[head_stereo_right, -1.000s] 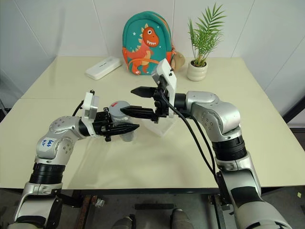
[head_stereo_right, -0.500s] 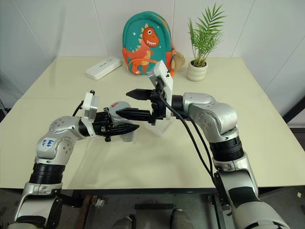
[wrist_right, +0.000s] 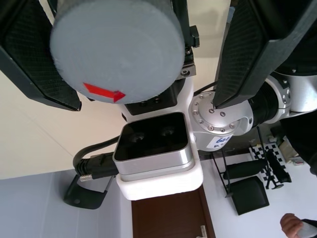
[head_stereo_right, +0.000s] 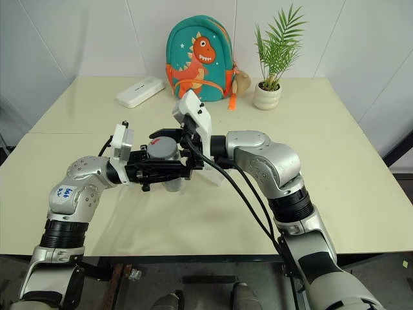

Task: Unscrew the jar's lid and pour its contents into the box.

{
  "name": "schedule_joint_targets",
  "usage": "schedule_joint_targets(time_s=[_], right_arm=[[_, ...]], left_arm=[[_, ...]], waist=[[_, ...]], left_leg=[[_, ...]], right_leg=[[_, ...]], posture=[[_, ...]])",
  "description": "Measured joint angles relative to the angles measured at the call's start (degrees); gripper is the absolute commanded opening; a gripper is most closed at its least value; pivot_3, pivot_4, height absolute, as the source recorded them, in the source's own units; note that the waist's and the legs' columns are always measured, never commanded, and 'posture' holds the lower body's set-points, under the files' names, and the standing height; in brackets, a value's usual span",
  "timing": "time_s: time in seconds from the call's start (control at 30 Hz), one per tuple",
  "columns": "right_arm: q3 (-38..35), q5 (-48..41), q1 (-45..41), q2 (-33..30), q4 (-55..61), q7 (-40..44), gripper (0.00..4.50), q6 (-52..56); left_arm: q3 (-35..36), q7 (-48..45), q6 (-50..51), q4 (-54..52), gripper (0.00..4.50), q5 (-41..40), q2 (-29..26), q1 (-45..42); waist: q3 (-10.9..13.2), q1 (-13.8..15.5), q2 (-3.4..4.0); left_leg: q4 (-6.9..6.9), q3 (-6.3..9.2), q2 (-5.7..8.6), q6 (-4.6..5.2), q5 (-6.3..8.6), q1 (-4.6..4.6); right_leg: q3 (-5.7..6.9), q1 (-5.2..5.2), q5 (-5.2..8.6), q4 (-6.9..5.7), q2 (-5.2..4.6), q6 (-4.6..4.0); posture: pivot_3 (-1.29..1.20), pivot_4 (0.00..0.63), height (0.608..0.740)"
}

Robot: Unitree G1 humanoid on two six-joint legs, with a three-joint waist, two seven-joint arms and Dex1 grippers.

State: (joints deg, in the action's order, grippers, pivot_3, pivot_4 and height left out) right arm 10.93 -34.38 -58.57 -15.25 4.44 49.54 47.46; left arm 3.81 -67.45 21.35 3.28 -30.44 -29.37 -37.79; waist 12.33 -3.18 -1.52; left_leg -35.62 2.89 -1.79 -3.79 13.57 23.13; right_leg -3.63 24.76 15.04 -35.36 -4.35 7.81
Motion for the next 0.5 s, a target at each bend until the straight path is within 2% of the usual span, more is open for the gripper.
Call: schedule_joint_targets(time_s=[0.5], right_arm=[[-0.65, 1.24, 0.37, -2.31, -0.47, 1.02, 4.45, -1.11]], left_arm=[[0.00, 0.07, -0.03, -0.01, 2.00, 0.00, 0.07, 0.00]], waist=[[0.00, -0.01, 0.00]], left_leg=[[0.00, 0.00, 0.00, 0.00, 0.00, 0.00]], right_leg=[[0.00, 0.00, 0.00, 0.01, 0.00, 0.00]], posture=[[0.00, 0.150, 0.740]])
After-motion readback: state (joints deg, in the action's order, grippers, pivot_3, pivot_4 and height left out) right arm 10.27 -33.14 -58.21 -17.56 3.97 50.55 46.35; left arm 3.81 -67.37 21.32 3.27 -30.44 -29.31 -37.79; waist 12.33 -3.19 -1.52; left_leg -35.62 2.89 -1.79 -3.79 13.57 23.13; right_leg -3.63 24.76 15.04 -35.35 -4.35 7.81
